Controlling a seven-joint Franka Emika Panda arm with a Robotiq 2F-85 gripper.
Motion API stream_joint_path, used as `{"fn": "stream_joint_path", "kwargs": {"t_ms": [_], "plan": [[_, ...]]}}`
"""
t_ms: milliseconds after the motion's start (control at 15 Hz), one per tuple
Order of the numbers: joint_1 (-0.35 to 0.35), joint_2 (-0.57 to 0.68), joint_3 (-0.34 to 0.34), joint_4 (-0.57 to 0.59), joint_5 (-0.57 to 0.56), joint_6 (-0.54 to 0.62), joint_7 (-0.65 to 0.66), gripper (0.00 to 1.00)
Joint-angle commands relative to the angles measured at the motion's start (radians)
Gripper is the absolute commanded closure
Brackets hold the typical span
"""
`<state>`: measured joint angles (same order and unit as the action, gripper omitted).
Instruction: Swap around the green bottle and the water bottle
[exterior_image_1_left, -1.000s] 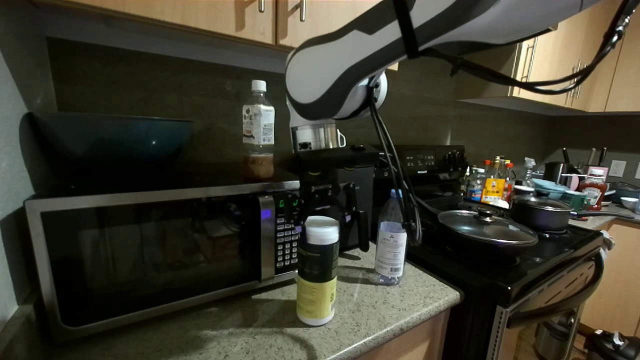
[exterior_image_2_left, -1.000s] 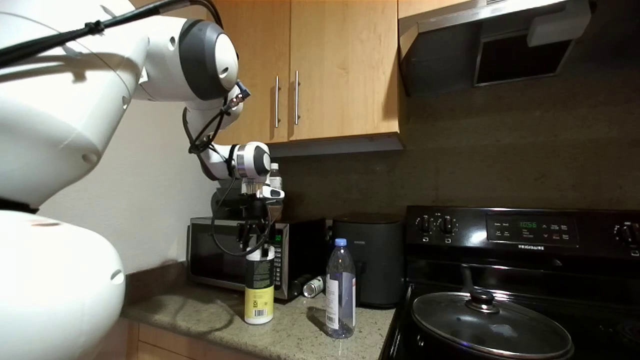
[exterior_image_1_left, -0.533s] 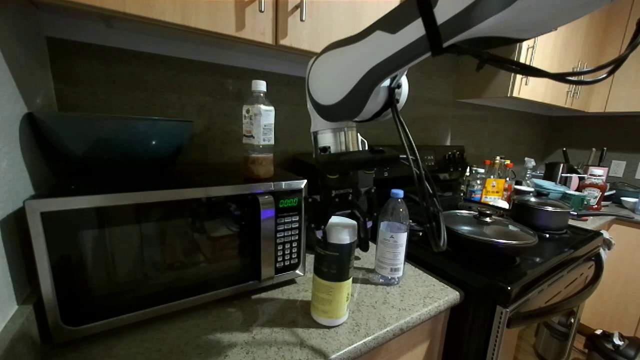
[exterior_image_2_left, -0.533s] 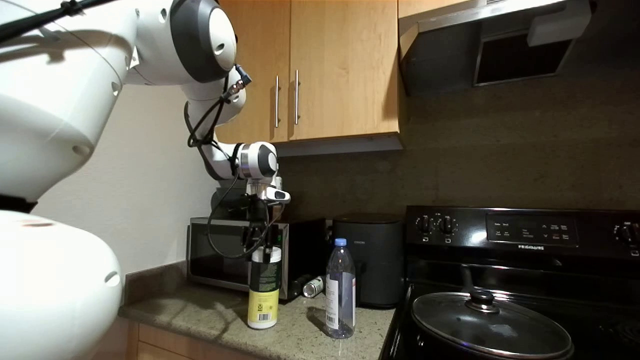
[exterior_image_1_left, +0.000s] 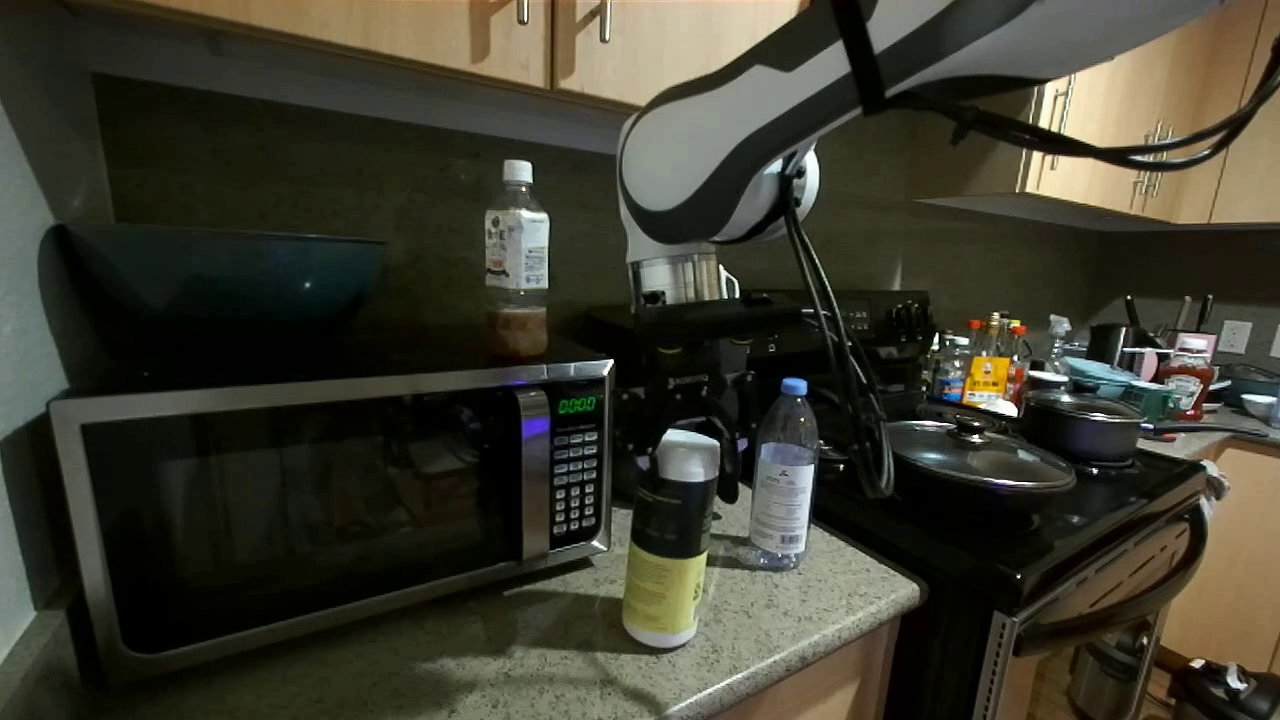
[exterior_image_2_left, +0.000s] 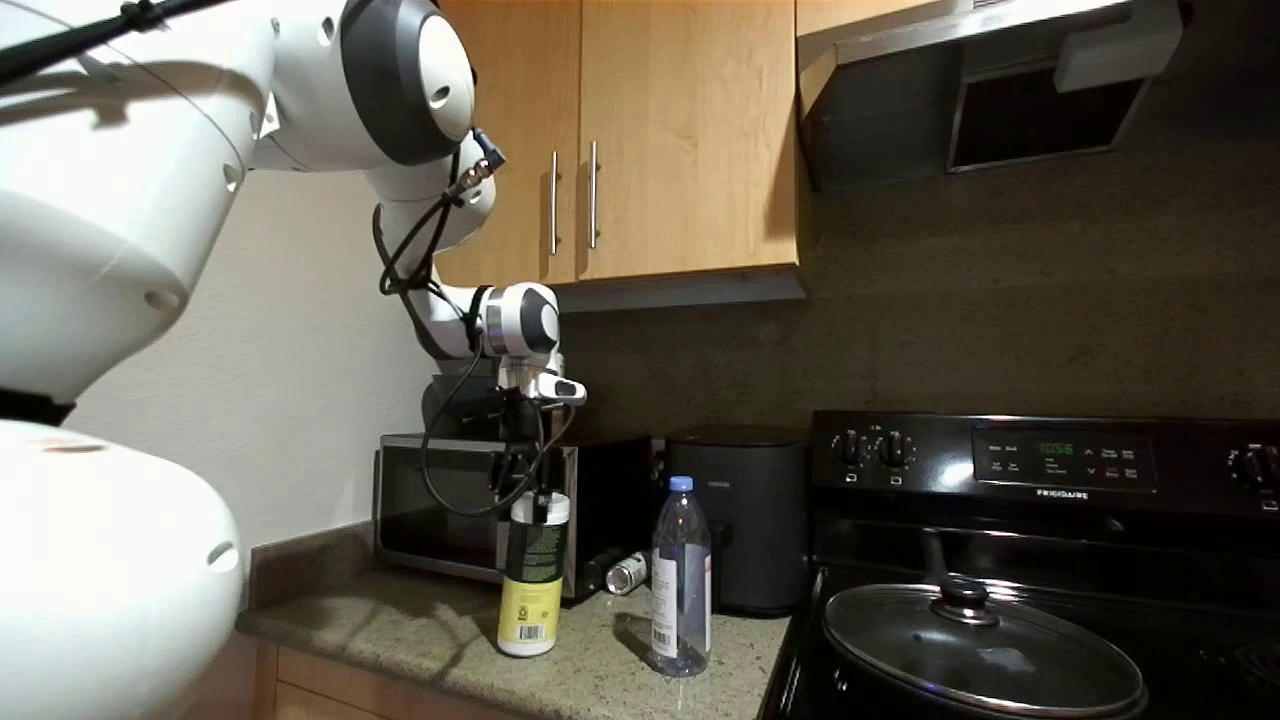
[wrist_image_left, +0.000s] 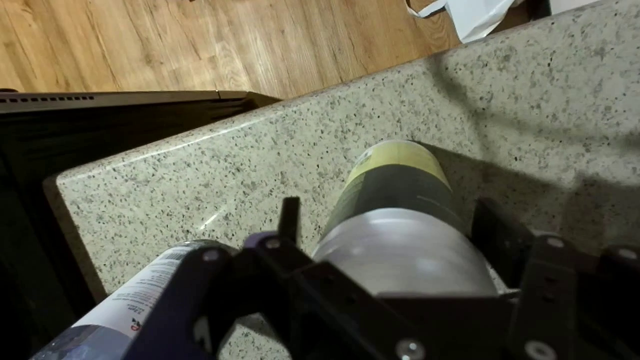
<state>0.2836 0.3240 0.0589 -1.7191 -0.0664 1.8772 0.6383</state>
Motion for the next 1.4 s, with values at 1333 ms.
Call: {"fn": "stream_joint_path", "kwargs": {"t_ms": [1333], "plan": [[-0.032,0.059,0.007,0.074,-0.016,0.076,-0.158,0.0]]}}
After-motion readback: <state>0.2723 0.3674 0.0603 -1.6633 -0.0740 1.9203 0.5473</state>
